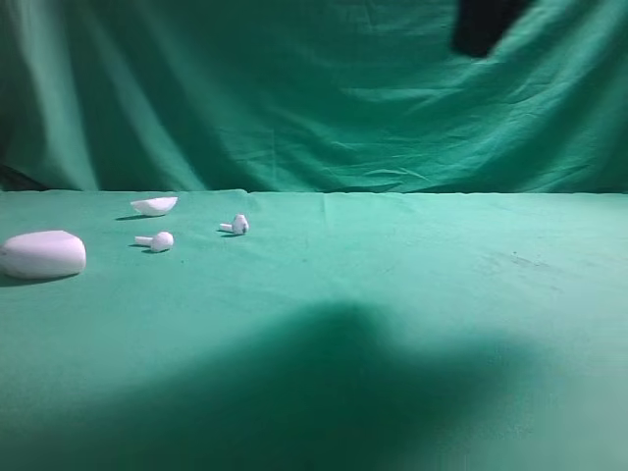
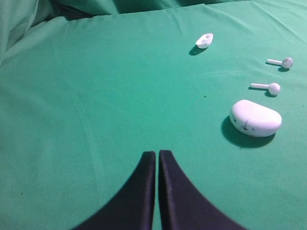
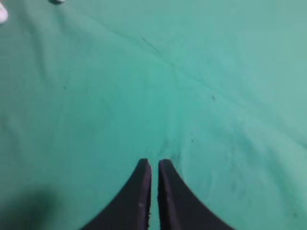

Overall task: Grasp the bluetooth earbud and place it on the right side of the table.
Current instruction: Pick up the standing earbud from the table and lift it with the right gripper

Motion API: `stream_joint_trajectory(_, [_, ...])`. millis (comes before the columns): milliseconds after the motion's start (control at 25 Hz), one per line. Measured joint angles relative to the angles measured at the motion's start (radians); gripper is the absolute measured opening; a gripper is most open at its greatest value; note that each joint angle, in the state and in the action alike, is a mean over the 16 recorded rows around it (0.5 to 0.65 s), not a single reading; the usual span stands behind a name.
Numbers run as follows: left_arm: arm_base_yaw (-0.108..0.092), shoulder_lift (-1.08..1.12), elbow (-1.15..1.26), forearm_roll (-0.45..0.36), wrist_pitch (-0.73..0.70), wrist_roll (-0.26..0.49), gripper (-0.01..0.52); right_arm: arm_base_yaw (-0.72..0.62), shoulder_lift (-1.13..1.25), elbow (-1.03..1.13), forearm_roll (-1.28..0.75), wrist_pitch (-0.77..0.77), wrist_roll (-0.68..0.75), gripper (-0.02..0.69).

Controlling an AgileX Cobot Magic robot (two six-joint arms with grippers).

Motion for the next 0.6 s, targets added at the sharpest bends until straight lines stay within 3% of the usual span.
stream_joint_trajectory(280, [0.000, 0.000, 0.000, 0.000, 0.000, 0.000, 0.000, 0.126, 0.318, -0.378, -0.008, 0.109, 0.027, 0.193])
stream_joint_trajectory(600, [0.000, 0.000, 0.000, 0.000, 0.000, 0.000, 0.000, 0.179, 0.631, -0.766, -0.028, 0.258, 0.080, 0.321])
